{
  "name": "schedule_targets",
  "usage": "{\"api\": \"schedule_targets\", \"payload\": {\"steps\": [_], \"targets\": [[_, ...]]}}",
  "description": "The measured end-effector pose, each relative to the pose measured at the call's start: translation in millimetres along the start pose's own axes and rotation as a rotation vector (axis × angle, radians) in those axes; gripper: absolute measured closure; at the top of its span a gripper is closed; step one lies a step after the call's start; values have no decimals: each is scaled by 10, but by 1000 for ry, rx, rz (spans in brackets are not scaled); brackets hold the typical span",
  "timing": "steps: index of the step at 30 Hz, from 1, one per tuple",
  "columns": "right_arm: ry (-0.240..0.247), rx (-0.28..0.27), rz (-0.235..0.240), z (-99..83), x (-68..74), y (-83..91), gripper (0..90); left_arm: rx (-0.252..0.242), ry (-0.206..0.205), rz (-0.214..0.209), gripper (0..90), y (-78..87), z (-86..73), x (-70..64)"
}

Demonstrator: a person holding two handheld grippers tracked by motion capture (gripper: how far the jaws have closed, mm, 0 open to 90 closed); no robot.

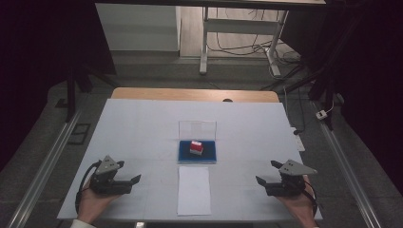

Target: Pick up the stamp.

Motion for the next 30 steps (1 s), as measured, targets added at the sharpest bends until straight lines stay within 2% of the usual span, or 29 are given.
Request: {"api": "schedule_targets", "payload": {"steps": [8, 13, 22, 30], "targets": [[7, -12, 17, -3, 14, 18, 173, -26, -21, -7, 157, 22, 76, -56], [2, 7, 18, -28, 14, -14, 191, -16, -28, -16, 158, 16, 84, -72], [11, 6, 7, -17, 17, -4, 204, -9, -17, -19, 160, 10, 70, -53], [14, 6, 9, 2, 23, 2, 212, -1, -25, -25, 164, -3, 60, -49]]}}
Point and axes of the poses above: each handheld gripper's, and its own axes: y roughly backward along the jaws, z roughly out of its top, x roughly to its left, the point moved 4 cm from there along -y, roughly forward along the jaws, and after that the axes turned 7 degrees about -z, right-handed, at the moved point
